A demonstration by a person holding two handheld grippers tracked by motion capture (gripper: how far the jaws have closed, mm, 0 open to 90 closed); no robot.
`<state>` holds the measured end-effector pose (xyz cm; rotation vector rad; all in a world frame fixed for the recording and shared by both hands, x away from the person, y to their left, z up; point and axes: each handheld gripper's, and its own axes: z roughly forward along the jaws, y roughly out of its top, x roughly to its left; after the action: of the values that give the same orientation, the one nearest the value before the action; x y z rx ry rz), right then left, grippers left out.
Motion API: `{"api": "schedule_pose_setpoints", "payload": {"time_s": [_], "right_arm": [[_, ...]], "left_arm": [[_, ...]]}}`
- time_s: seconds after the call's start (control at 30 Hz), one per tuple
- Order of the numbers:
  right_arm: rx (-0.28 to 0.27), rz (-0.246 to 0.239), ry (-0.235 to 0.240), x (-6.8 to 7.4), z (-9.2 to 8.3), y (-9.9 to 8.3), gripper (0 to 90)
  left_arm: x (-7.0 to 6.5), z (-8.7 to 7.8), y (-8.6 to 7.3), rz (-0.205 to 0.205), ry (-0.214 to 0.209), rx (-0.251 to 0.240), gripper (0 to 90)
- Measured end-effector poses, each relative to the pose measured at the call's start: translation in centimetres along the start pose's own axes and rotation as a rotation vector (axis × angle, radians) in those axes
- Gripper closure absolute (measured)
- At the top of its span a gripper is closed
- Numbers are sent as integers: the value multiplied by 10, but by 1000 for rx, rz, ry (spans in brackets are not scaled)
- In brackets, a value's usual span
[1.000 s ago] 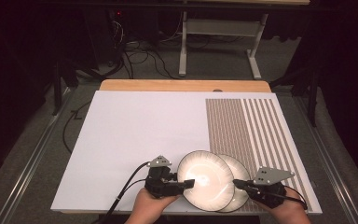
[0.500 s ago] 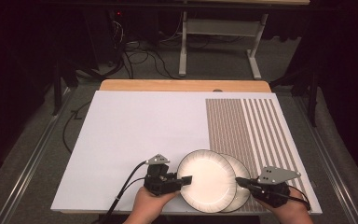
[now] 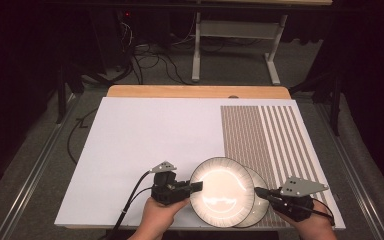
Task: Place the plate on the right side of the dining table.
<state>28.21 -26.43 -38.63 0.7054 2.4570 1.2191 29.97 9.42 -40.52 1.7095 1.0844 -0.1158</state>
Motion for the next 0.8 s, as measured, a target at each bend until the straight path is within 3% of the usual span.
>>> {"api": "schedule_pose_setpoints", "payload": {"time_s": [0.17, 0.3, 0.5, 0.8], "right_arm": [[-20, 5, -10, -2, -2, 0, 900], [-28, 10, -15, -3, -3, 1, 900], [-42, 27, -31, -5, -5, 0, 900], [-100, 87, -108, -12, -14, -1, 900]], "left_arm": [[-2, -5, 5, 18, -8, -51, 791], [-7, -6, 9, 64, 9, -75, 801], [-5, -7, 14, 95, 30, -100, 803], [-2, -18, 23, 181, 92, -175, 806]]}}
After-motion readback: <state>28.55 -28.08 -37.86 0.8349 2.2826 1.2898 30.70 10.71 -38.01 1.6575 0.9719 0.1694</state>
